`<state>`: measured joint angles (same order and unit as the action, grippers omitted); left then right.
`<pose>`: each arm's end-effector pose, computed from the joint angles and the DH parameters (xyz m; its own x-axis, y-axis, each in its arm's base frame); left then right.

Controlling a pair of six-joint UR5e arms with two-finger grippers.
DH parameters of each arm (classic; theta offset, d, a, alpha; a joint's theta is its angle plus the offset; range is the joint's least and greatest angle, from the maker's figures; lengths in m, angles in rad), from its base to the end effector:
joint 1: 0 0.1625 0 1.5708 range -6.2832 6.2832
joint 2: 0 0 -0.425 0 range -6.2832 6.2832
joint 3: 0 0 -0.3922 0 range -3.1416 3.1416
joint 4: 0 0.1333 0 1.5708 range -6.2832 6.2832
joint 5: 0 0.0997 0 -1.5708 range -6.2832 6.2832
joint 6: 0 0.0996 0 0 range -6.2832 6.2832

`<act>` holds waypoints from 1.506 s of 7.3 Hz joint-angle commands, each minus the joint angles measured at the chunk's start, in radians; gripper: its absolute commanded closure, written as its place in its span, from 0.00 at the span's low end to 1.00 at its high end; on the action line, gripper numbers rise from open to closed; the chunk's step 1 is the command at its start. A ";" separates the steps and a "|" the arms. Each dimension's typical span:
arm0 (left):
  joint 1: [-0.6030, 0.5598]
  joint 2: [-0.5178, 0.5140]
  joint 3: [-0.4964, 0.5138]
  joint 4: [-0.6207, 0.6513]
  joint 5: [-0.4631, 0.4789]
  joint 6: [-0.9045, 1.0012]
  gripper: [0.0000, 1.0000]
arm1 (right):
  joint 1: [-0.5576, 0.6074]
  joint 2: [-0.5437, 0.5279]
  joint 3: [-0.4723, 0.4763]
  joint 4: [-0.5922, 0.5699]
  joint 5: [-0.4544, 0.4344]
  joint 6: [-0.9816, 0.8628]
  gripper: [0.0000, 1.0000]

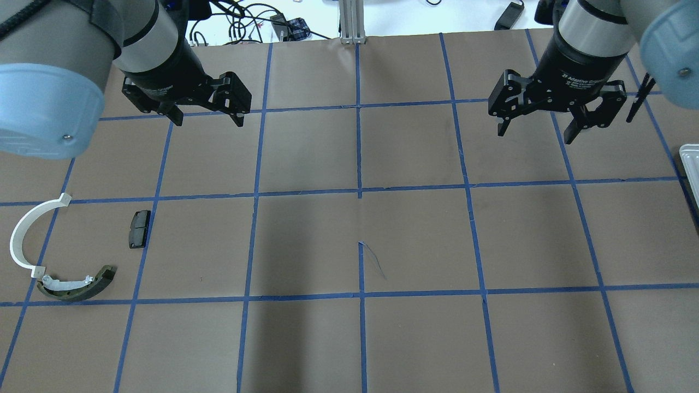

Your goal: Place bearing gear from tray to pile

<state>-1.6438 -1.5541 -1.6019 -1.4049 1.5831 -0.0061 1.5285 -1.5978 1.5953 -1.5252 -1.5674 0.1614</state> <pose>-0.1681 -0.4877 0.4984 -0.9978 0.0651 -0.0112 0.0660 0.9863 -0.1510 0.1134 -0.4813 0.4845 -0.9793 0.2023 0.0036 0.2023 0.9784 0.0431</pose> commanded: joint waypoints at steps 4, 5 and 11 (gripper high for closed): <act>-0.001 0.006 0.005 -0.009 0.003 -0.003 0.00 | -0.004 -0.007 -0.012 -0.001 -0.005 0.000 0.00; -0.001 0.009 -0.001 -0.008 0.003 -0.003 0.00 | -0.004 -0.007 -0.003 0.000 -0.013 0.001 0.00; -0.002 0.019 -0.006 -0.008 0.000 0.000 0.00 | -0.106 0.001 0.006 0.010 -0.014 -0.031 0.00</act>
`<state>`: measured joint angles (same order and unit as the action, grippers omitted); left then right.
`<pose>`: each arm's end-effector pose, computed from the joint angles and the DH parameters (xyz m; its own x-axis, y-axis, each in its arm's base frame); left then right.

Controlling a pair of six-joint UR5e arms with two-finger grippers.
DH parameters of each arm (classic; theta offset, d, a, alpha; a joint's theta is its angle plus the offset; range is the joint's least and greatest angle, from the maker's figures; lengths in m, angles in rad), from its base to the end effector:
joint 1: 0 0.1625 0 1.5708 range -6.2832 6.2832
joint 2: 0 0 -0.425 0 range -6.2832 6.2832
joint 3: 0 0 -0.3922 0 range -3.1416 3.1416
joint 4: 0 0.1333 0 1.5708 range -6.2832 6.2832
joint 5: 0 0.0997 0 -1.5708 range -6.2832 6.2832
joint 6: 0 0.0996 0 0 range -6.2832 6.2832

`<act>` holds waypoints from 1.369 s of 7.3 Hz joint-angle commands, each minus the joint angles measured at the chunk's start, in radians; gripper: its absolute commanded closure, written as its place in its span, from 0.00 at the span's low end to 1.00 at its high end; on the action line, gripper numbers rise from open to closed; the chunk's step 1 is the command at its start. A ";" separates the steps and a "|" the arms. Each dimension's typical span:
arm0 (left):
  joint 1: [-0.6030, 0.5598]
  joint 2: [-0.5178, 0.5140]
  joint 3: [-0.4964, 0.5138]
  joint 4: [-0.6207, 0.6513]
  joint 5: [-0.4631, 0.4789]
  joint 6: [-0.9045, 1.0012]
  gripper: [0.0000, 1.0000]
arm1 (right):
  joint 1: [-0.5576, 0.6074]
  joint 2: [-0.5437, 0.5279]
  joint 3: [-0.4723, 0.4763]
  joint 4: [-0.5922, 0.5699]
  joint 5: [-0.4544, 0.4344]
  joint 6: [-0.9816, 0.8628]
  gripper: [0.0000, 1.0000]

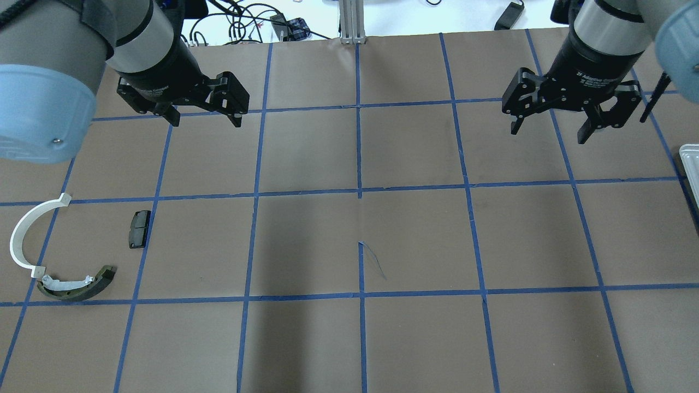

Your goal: Place bearing gear from tray to pile

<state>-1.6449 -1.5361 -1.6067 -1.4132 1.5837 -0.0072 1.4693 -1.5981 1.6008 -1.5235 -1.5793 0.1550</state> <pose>-0.1680 -0.4803 0.5039 -0.9978 0.0649 -0.0116 0.0659 0.9856 -0.1558 0.0836 -0.4862 0.4818 -0.9673 0.2531 0.0161 0.2536 0.9661 0.0481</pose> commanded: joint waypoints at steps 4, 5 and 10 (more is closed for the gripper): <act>0.002 -0.003 0.008 0.000 -0.001 0.001 0.00 | -0.280 0.033 0.021 0.006 -0.005 -0.463 0.00; 0.000 0.001 0.005 -0.001 -0.001 0.001 0.00 | -0.370 0.071 0.021 -0.057 -0.013 -0.586 0.00; 0.002 -0.001 0.004 0.000 0.001 0.001 0.00 | -0.634 0.390 0.015 -0.525 -0.016 -1.141 0.00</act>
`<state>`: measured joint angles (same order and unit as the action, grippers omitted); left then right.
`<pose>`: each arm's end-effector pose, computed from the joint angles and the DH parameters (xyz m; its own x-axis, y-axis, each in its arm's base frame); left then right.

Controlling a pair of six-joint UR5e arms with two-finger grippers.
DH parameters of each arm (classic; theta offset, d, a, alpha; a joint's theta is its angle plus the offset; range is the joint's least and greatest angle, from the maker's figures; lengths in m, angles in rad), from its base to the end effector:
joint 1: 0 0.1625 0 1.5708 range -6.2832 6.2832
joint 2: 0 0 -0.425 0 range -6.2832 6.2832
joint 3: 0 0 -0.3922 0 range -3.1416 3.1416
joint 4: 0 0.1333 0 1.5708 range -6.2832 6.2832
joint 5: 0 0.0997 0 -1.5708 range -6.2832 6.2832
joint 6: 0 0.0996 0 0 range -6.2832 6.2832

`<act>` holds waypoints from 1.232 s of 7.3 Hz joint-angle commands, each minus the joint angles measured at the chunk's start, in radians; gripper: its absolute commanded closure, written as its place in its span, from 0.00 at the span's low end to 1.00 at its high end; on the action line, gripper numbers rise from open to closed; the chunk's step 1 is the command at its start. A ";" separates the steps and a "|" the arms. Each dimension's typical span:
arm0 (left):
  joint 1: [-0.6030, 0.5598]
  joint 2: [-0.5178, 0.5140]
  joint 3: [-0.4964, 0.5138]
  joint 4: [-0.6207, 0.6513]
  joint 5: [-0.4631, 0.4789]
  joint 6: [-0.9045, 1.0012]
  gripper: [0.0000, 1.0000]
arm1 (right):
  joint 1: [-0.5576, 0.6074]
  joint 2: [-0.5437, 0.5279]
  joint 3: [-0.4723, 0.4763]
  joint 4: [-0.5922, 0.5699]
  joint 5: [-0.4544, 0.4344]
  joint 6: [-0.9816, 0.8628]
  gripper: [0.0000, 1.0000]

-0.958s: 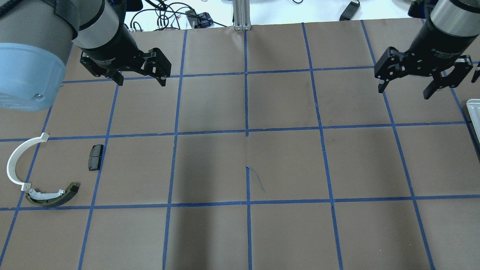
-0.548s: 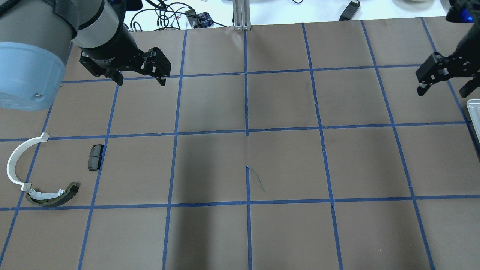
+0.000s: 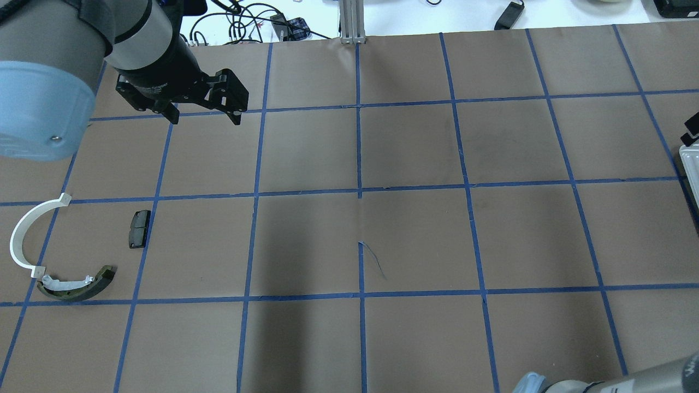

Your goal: Place bearing gear from tray to pile

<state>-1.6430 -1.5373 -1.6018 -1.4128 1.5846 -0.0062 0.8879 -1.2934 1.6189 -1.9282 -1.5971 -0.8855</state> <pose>-0.1671 -0.4815 0.5059 -0.9979 0.0638 -0.0126 0.0650 0.9850 -0.1599 -0.2715 -0.5408 0.3495 -0.9788 -0.2006 0.0413 -0.2008 0.9796 0.0002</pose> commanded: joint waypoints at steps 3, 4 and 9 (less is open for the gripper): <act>0.000 -0.001 0.000 0.000 0.000 0.000 0.00 | -0.105 0.178 -0.011 -0.210 -0.001 -0.364 0.00; -0.001 0.000 -0.007 0.002 0.001 0.000 0.00 | -0.119 0.216 -0.017 -0.212 0.000 -0.380 0.00; 0.000 0.000 -0.004 0.002 0.000 0.000 0.00 | -0.138 0.306 -0.016 -0.273 -0.053 -0.492 0.25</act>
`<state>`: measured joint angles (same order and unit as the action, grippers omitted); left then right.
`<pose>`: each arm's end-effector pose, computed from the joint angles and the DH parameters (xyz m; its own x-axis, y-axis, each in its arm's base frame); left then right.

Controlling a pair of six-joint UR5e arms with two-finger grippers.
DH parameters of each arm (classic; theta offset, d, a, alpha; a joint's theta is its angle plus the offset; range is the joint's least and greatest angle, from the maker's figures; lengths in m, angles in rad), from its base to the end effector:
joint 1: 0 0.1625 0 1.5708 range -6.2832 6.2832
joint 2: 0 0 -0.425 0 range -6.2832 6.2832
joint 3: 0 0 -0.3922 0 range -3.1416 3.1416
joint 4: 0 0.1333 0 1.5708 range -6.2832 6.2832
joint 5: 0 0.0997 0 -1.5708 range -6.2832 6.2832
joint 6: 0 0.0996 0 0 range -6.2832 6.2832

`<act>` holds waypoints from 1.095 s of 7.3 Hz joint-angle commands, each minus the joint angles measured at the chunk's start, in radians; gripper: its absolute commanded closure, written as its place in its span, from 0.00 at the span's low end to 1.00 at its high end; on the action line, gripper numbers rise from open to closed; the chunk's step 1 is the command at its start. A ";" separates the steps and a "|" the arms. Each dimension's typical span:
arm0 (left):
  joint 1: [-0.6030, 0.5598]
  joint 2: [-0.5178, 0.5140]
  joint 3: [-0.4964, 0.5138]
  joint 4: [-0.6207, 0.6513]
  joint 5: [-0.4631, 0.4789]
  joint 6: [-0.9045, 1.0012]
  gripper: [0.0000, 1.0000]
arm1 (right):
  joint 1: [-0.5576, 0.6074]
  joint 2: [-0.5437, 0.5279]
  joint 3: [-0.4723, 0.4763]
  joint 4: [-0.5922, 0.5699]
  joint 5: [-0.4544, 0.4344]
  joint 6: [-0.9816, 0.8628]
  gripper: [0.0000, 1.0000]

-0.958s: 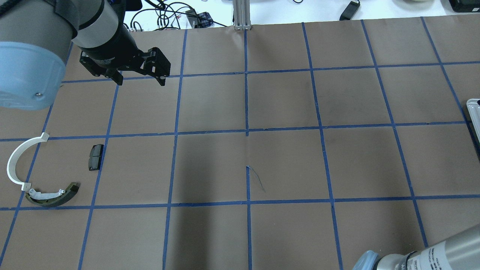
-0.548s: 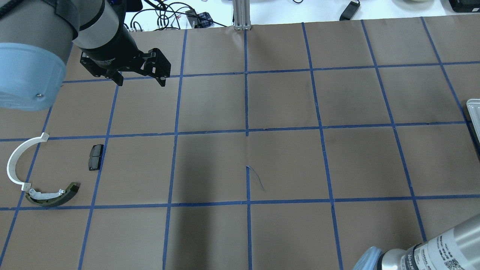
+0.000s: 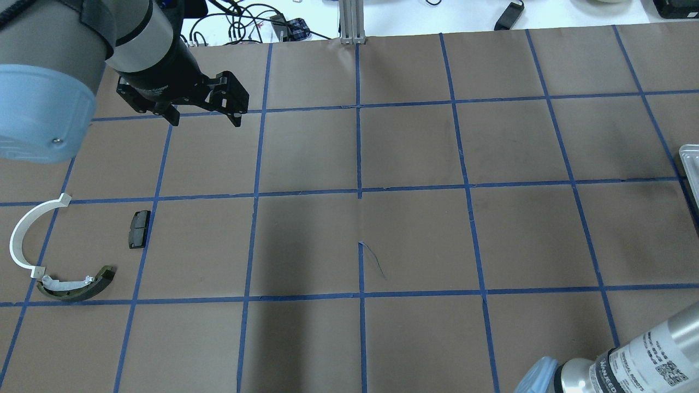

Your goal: Place bearing gear from tray to pile

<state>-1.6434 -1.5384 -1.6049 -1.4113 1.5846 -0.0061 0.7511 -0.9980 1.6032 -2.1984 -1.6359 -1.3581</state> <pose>-0.1673 -0.4817 0.5039 -0.9978 0.0644 -0.0127 0.0656 0.9854 -0.1572 -0.3921 -0.5396 0.1994 -0.8578 -0.5127 0.0356 -0.5103 0.8580 0.0589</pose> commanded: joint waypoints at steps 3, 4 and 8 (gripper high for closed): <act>0.001 0.003 -0.004 -0.002 0.002 0.000 0.00 | -0.001 0.016 0.003 -0.003 -0.015 -0.021 0.25; 0.001 0.003 -0.003 -0.002 0.002 0.000 0.00 | -0.001 0.024 0.001 -0.003 -0.016 -0.021 0.28; 0.001 0.003 -0.003 -0.002 0.000 0.000 0.00 | -0.001 0.027 0.000 0.000 -0.078 -0.021 0.92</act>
<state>-1.6429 -1.5355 -1.6077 -1.4118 1.5847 -0.0061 0.7501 -0.9695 1.6034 -2.1995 -1.7074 -1.3790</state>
